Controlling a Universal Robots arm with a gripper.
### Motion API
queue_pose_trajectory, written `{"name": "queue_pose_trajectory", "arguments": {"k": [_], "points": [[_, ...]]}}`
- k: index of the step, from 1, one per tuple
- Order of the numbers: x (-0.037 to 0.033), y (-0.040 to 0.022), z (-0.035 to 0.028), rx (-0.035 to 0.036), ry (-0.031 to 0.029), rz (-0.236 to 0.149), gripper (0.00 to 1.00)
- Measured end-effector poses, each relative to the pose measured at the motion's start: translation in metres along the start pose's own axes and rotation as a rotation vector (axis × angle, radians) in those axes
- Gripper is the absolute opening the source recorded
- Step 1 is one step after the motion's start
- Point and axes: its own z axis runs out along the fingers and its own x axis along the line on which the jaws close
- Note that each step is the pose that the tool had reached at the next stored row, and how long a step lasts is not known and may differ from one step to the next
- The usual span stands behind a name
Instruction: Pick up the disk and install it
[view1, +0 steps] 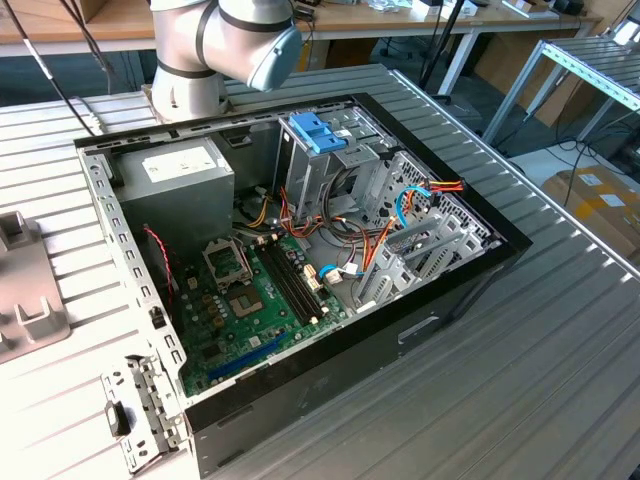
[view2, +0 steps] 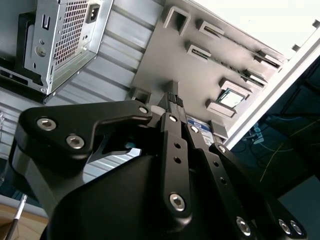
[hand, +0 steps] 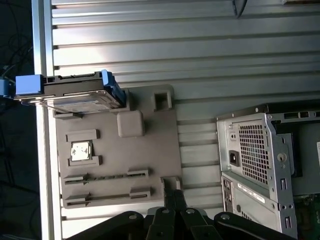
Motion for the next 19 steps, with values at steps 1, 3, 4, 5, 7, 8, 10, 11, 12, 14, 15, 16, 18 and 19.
{"name": "queue_pose_trajectory", "arguments": {"k": [1,3,4,5,7,8,10,11,12,14,15,16,18,19], "points": [[0.0006,0.0002,0.0001,0.0,0.0,0.0,0.11],[0.0017,0.0005,0.0001,0.0,0.0,0.0,0.11],[0.0026,0.0006,0.0001,0.0001,0.0002,0.0,0.11],[0.0033,0.0006,0.0002,0.0,0.0,0.0,0.11],[0.0069,0.0006,0.0003,0.0,0.0,0.0,0.11],[0.0076,0.0006,0.0002,0.0,0.0001,0.0,0.11],[0.0092,0.0006,0.0003,0.0,0.0,0.0,0.11],[0.0099,0.0006,0.0003,0.0,0.0001,0.0,0.11],[0.0106,0.0006,0.0003,0.0,0.0,0.0,0.11],[0.0118,0.0006,0.0003,0.0,0.0,0.0,0.11],[0.0124,0.0007,0.0004,0.0,0.0,0.0,0.11],[0.013,0.0007,0.0004,0.0,0.0,0.0,0.11],[0.0149,0.0008,0.0004,0.0,0.0,0.0,0.11],[0.0154,0.0008,0.0005,0.0,-0.0001,0.0,0.11]]}}
